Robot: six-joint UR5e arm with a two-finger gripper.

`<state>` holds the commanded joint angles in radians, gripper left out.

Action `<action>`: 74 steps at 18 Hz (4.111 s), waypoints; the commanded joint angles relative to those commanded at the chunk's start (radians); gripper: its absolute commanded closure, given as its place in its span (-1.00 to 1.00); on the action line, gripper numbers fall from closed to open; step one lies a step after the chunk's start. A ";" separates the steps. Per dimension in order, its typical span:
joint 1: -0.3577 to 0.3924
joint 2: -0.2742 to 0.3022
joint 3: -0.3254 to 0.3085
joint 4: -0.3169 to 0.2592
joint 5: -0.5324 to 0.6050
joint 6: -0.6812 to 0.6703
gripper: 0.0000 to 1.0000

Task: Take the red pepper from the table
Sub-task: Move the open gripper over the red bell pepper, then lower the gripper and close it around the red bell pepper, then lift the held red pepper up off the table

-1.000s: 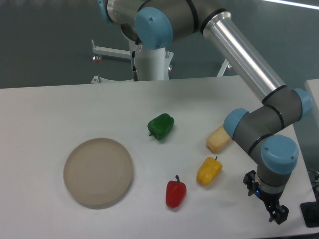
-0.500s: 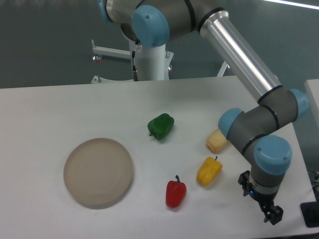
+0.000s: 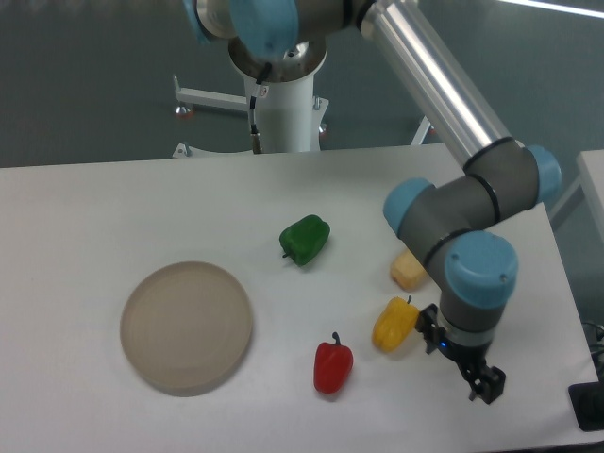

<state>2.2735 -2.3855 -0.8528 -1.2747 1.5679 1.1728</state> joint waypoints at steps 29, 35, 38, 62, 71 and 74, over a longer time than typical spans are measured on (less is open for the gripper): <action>-0.120 0.077 -0.314 0.213 -0.011 -0.551 -1.00; -0.131 0.069 -0.348 0.248 -0.011 -0.570 -1.00; -0.131 0.060 -0.348 0.256 -0.011 -0.567 -1.00; -0.091 0.164 -0.341 0.245 -0.020 -0.411 -0.01; 0.007 0.238 -0.359 0.192 -0.037 -0.056 0.00; 0.023 0.238 -0.362 0.192 -0.038 -0.044 0.00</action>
<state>2.2963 -2.1476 -1.2149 -1.0830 1.5294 1.1290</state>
